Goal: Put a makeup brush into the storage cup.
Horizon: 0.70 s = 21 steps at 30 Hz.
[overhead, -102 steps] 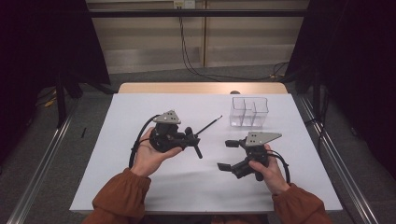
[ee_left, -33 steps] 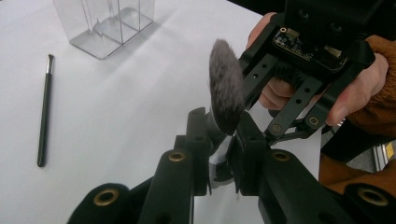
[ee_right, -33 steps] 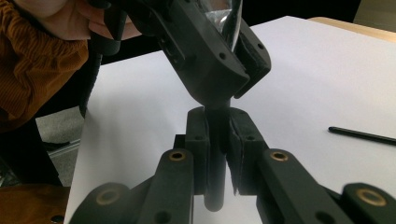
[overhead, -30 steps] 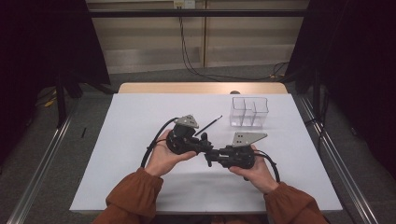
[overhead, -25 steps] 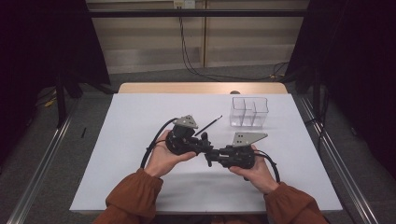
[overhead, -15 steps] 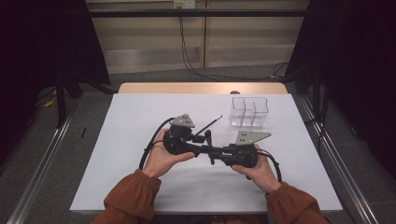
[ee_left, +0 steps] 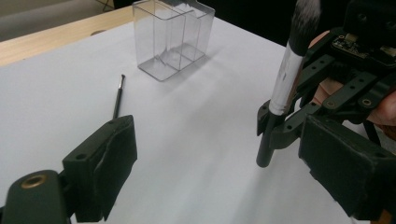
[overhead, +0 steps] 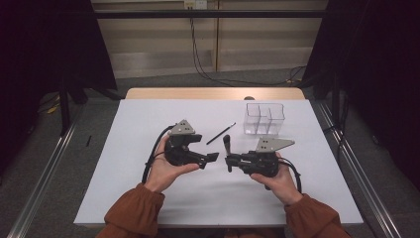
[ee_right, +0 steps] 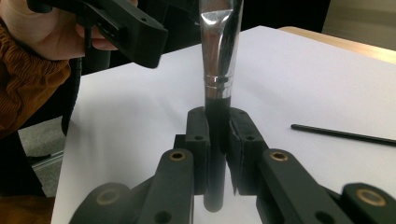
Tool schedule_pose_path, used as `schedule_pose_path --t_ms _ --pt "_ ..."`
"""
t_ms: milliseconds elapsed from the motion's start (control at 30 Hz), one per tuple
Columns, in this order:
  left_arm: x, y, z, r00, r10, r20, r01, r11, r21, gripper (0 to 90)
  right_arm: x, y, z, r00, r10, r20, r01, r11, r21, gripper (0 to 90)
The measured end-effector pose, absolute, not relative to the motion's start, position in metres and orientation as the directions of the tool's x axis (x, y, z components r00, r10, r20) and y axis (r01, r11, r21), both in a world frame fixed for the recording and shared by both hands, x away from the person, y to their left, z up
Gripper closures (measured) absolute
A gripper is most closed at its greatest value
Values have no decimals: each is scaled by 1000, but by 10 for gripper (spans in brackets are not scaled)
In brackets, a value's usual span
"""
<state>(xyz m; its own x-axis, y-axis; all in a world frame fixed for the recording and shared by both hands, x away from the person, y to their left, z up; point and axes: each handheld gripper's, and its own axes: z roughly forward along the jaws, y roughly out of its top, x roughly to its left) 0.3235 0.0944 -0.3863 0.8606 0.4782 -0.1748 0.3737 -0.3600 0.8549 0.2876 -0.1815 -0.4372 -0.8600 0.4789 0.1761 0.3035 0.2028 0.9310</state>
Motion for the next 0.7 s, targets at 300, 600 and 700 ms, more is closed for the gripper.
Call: schedule_pose_path --t_ms 300,600,700 --pt "322 117 -388 816 550 -175 391 -305 868 32 286 -186 -435 -854 493 166 298 203 933 801" --pt "319 143 -397 797 587 -144 372 -289 882 24 284 -190 -435 -845 511 162 300 202 932 801" --pt "317 150 -397 787 600 -142 371 -277 886 24 284 -192 -434 -840 519 160 301 200 933 801"
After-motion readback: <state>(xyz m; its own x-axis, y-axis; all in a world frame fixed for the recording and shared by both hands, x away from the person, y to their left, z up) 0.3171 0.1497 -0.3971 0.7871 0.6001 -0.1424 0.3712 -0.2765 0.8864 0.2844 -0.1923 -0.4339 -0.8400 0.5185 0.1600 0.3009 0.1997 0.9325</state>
